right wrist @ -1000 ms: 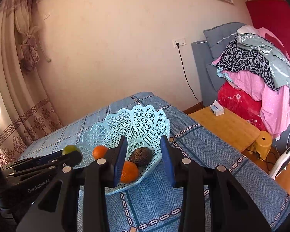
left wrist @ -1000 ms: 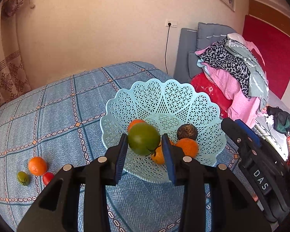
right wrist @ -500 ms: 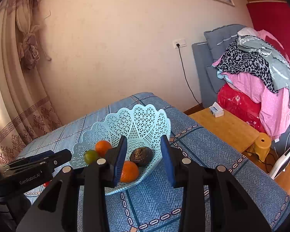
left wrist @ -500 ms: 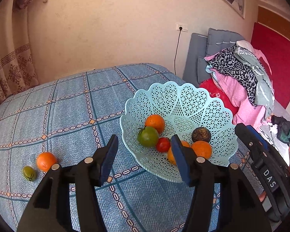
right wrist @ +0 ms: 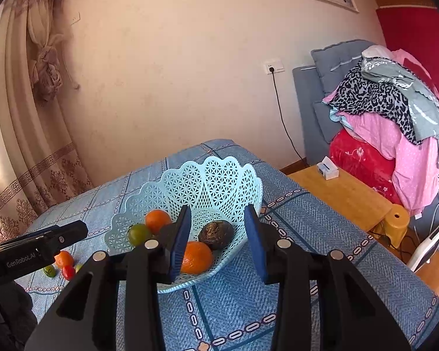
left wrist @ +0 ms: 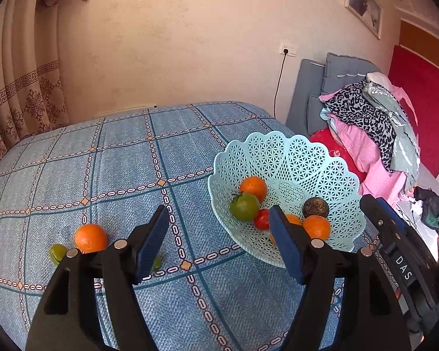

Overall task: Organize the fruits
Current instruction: 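Withdraw both grippers from the basket toward the remaining fruit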

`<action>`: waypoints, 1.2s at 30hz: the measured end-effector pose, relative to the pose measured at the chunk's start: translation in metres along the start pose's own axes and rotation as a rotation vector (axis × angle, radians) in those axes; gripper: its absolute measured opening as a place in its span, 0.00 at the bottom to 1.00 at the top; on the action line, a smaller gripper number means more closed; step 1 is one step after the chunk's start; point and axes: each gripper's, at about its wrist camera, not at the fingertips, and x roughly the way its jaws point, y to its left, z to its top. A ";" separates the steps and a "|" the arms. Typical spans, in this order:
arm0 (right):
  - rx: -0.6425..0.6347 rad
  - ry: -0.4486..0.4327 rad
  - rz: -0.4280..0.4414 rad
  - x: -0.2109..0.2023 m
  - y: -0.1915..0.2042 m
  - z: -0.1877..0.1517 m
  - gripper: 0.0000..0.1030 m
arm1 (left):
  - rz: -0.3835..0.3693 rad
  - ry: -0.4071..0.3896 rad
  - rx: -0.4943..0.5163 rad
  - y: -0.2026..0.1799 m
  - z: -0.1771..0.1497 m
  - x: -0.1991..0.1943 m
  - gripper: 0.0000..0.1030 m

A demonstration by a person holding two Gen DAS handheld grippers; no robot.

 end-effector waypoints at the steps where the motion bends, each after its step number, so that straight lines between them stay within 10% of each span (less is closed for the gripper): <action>1: -0.001 0.000 0.001 0.000 0.000 0.000 0.37 | 0.003 -0.002 -0.004 0.002 0.000 -0.002 0.72; 36: -0.089 0.097 0.179 -0.013 0.056 -0.010 0.37 | 0.199 -0.048 -0.256 0.143 -0.020 -0.046 0.82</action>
